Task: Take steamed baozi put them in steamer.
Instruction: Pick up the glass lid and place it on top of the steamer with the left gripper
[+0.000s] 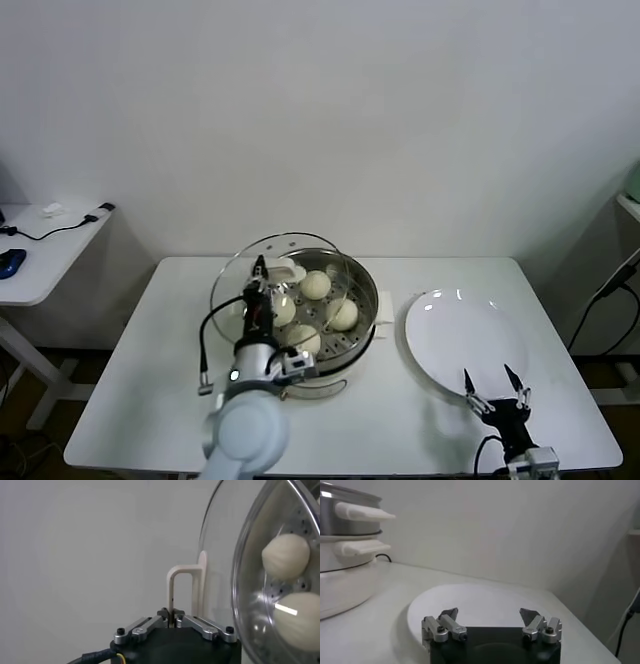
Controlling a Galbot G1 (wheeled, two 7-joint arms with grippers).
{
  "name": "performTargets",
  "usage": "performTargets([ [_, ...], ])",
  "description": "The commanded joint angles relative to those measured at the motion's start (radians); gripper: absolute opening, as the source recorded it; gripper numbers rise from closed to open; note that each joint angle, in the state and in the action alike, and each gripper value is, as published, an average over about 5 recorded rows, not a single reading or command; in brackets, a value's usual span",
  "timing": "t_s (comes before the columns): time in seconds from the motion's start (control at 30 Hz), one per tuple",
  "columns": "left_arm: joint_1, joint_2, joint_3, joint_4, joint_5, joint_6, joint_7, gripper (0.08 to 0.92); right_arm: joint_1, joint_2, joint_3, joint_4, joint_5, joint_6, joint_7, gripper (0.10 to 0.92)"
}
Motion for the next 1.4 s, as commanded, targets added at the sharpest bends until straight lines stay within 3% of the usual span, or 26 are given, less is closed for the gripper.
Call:
performTargets([
  [0.03,-0.055,-0.159,0.084,0.126,0.136,0.036,0.024,0.137,-0.007,0.001,0.008,-0.005,-0.001,0.001,-0.003,0.823],
  [0.47,-0.057,-0.202,0.104,0.198,0.187,0.025,0.018,0.137,-0.017,0.003,0.017,-0.012,0.005,0.009,-0.013,0.823],
  [1.4,-0.041,-0.171,0.058,0.268,0.226,-0.01,-0.026,0.137,-0.021,-0.001,0.018,-0.014,0.005,0.038,-0.033,0.823],
])
